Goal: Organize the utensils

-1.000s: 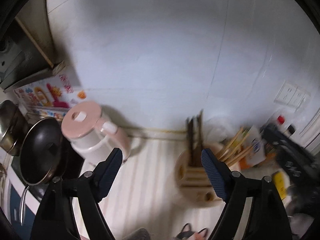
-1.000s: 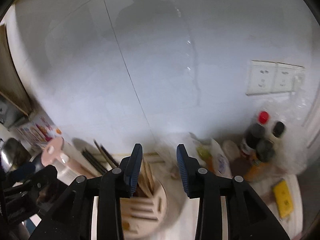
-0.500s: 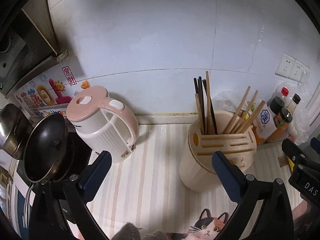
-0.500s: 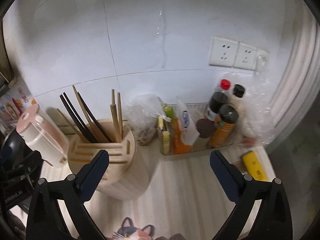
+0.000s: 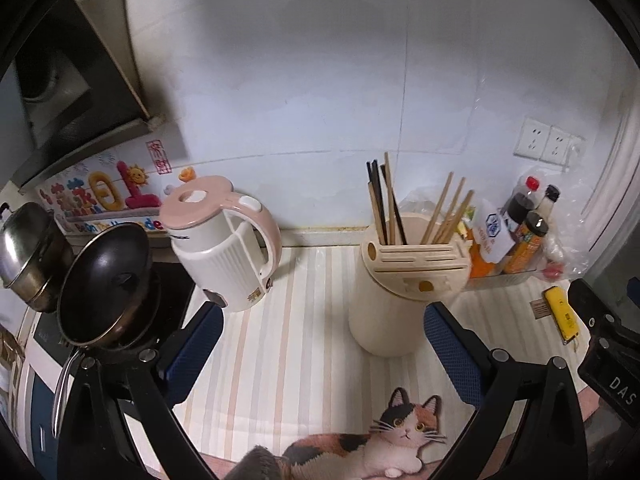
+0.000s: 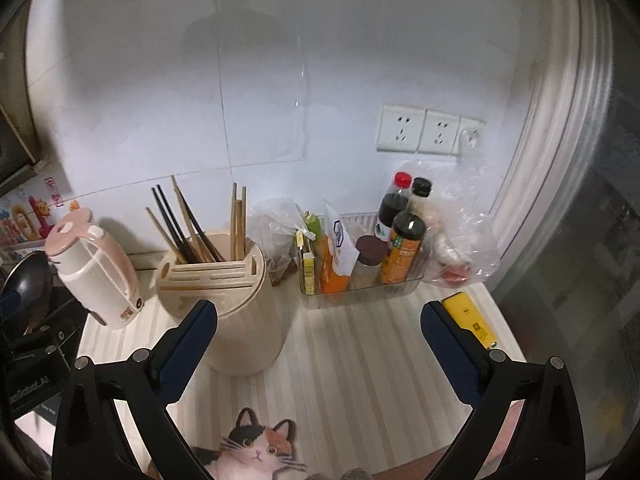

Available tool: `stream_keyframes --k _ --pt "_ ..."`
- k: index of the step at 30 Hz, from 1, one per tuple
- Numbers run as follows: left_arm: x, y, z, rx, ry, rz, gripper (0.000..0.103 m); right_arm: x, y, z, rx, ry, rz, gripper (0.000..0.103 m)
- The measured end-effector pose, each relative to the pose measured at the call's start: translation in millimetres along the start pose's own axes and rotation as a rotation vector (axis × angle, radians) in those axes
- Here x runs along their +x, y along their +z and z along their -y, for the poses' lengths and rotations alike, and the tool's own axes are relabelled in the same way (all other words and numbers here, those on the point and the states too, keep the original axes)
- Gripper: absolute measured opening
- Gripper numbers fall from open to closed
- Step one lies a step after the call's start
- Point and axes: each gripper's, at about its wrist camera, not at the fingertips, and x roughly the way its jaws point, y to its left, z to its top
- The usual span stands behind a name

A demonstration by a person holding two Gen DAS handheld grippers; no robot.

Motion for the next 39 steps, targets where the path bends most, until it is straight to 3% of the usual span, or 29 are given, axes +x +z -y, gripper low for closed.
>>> stream_keyframes --k 9,17,24,39 --pt "-90 -37 3 -0.023 0.015 0.072 0.102 -93 -22 26 0.001 0.032 0.091 0.103" --pt "-156 -71 1 -0.03 0.015 0.112 0.102 -165 -53 42 -0.014 0.043 0.118 0.103" --pt "-178 -87 3 -0.047 0.014 0.061 0.102 -204 -69 53 -0.004 0.049 0.122 0.103" --pt "-183 -92 4 -0.072 0.04 0.032 0.102 -209 -70 57 -0.04 0.044 0.058 0.103"
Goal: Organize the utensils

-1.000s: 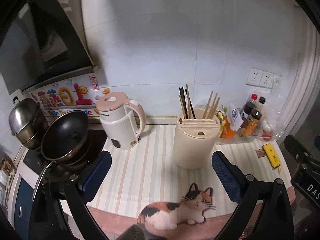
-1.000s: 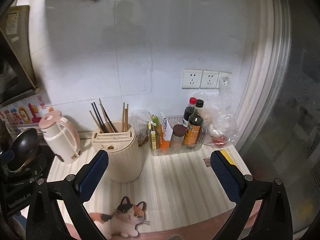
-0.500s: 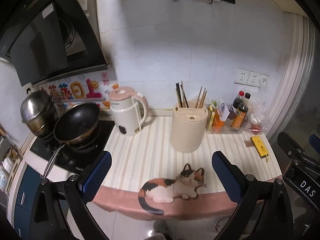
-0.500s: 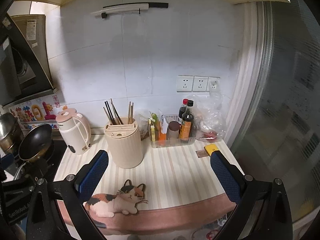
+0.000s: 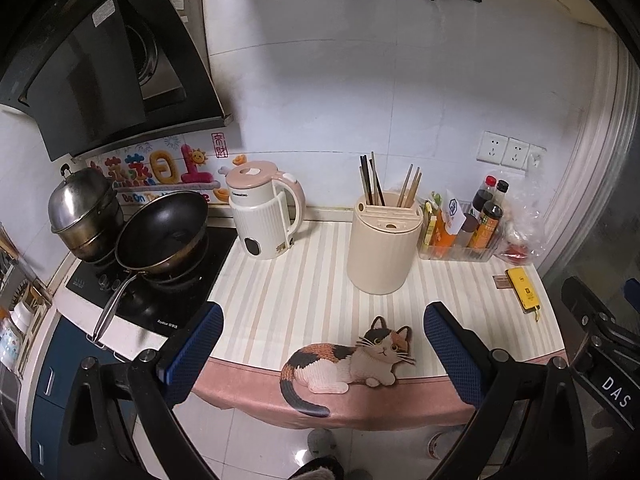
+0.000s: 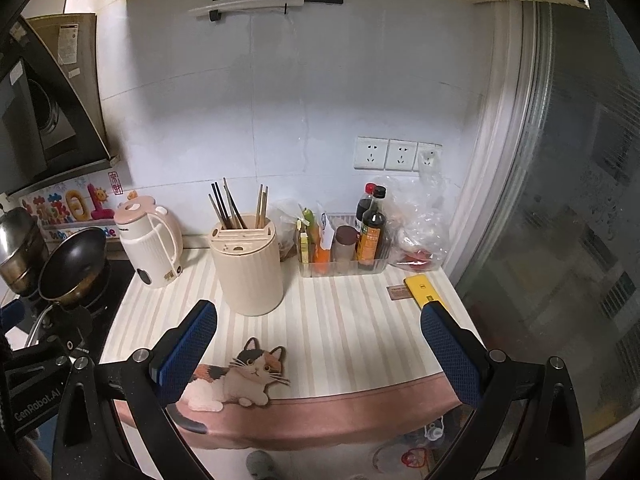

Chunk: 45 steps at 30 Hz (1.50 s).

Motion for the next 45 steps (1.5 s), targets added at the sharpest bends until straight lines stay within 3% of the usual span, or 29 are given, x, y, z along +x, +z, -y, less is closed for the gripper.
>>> stream_keyframes --k 45 --pt "25 2 1 0.019 0.024 -0.031 0.102 31 0 -1 -0.012 0.024 -0.051 0.103"
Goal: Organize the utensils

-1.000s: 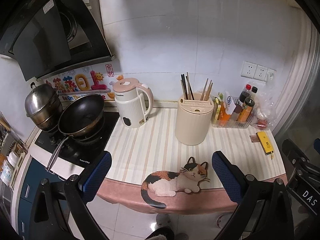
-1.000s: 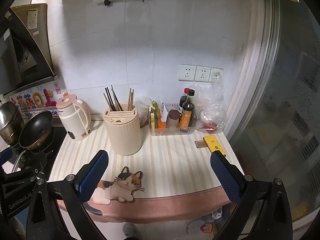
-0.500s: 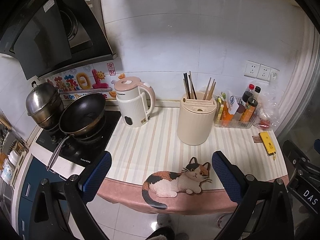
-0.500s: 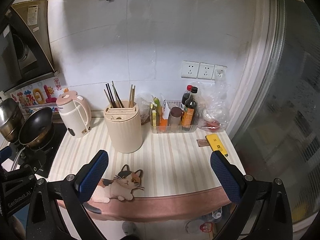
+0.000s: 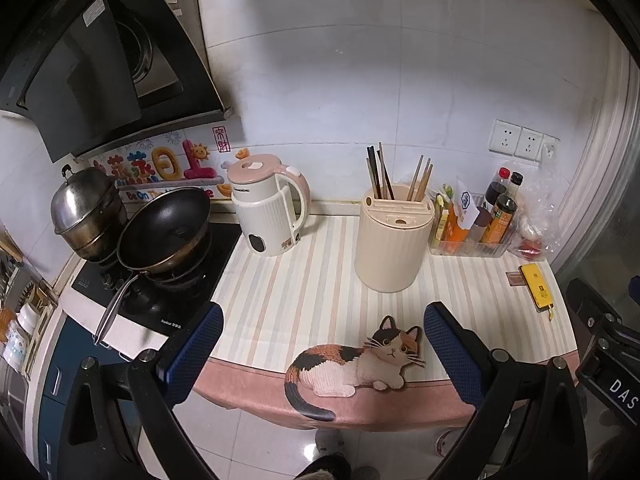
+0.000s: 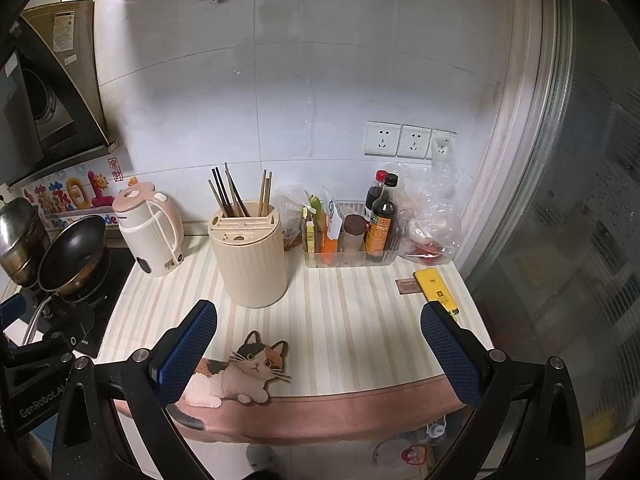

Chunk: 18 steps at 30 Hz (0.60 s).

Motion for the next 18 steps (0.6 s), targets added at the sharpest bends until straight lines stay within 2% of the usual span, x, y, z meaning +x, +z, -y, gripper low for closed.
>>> stream_keyframes --k 18 --pt "0.6 0.8 -0.2 0.003 -0.001 0.001 0.102 5.3 -0.3 -2.5 -0.003 0.007 -0.009 0.103"
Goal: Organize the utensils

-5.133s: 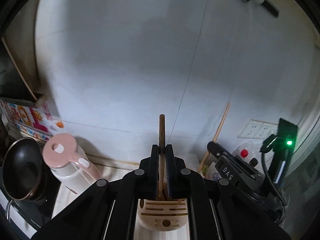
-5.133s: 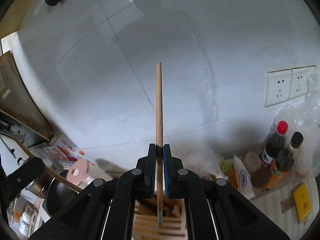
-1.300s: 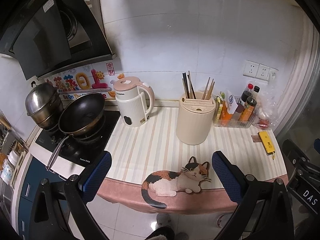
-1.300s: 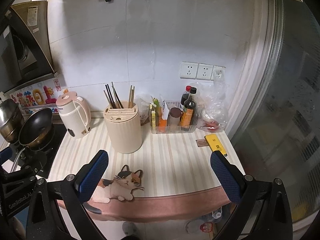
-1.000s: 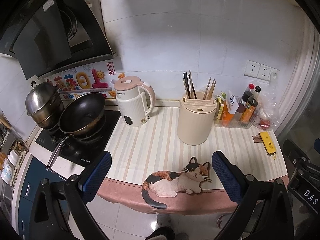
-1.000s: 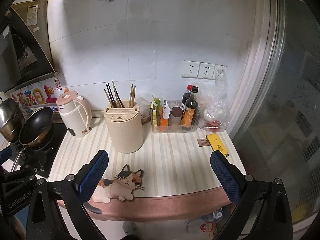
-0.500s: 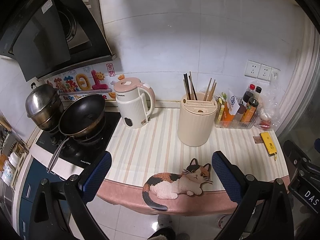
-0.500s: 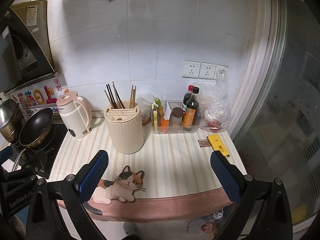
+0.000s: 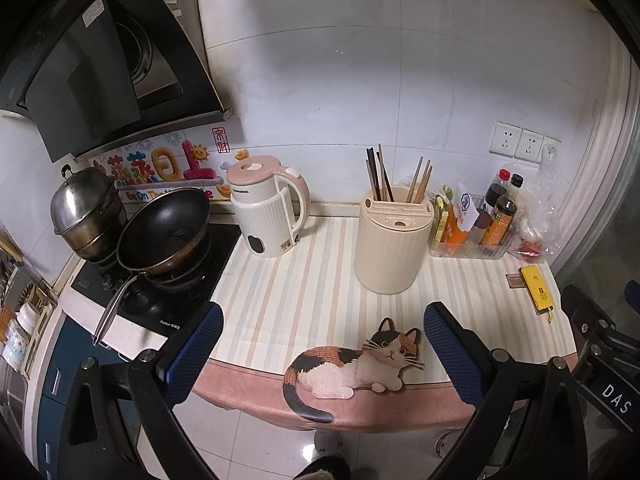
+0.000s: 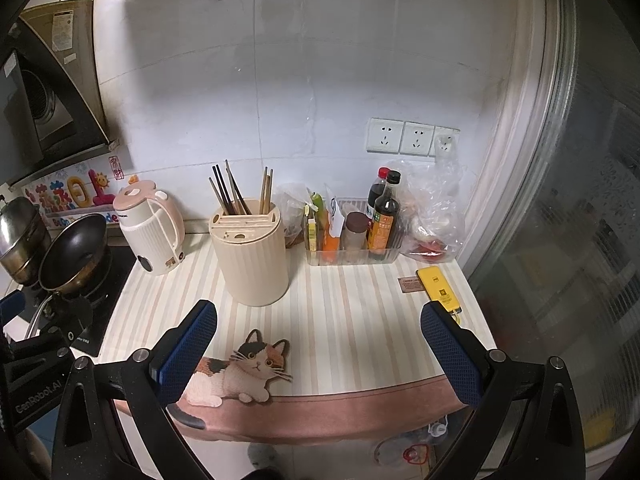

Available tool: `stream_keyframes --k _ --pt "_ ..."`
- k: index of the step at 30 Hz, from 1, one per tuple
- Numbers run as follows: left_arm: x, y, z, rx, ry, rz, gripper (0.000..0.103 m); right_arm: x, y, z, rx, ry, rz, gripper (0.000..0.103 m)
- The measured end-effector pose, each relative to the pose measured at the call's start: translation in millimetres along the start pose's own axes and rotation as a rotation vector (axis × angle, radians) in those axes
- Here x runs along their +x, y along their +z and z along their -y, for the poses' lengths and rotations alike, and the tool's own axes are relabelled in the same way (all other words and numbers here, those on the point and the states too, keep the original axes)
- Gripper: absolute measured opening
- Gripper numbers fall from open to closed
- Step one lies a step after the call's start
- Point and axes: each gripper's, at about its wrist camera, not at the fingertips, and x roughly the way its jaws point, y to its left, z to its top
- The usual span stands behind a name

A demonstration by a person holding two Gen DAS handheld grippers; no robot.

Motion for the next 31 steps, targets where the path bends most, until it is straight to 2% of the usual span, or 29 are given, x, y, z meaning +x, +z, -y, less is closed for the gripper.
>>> stream_keyframes --k 31 --pt "2.4 2.6 1.3 0.001 -0.01 0.0 0.102 3.6 -0.7 1.3 -0.004 0.006 -0.008 0.103"
